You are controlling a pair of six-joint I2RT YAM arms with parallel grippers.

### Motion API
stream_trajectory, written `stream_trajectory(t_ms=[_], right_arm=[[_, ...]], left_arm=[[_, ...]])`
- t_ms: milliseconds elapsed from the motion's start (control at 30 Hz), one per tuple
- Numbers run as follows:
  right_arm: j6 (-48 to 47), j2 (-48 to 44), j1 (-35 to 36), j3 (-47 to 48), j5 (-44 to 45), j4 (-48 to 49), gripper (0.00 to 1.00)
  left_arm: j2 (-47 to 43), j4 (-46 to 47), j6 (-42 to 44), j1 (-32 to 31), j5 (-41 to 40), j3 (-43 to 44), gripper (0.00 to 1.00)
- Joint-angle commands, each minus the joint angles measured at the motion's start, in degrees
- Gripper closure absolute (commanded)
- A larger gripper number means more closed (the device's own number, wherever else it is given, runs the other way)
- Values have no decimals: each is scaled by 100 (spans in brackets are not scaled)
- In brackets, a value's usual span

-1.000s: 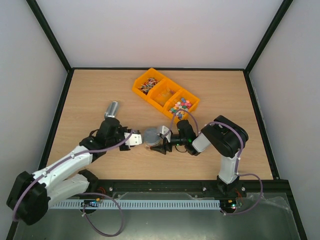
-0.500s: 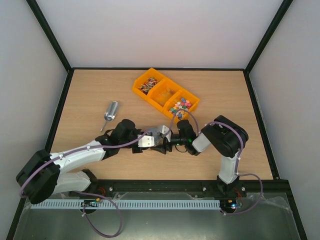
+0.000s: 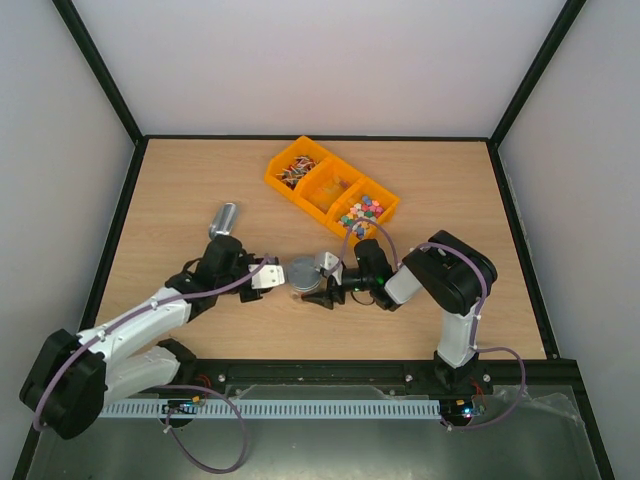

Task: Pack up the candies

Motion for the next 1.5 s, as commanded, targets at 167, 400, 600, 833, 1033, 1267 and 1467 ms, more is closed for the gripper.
stream_trajectory(t_ms=[167,400,600,833,1033,1267,1467], right_arm=[[-145,47,15,-108,-293,-476,35],[-87,28,2,-107,-193,-489,1],[-2,-147,-126,-169,-82,-568,1],[-327,-618,-418,-369,-62,-1144,1],[-542,-1037,-732,-456,-105,-1596,1],[-639,-1986,-1038,-560,-110,-2414,2],[-390,-2884,-1226,-476,-172,-3037,1]], left_arm=[[-452,-684,-249,52,107,178,52],[-482,-690,-418,52,-14,317,43],[-522,-829,-519,64,-10,446,39],[-564,-963,-694,201,-60,546,37],[-564,-959,-805,553,-53,575,37],[-553,-943,-996,841,-202,732,37],[-492,-963,-1126,1069,-227,945,36]])
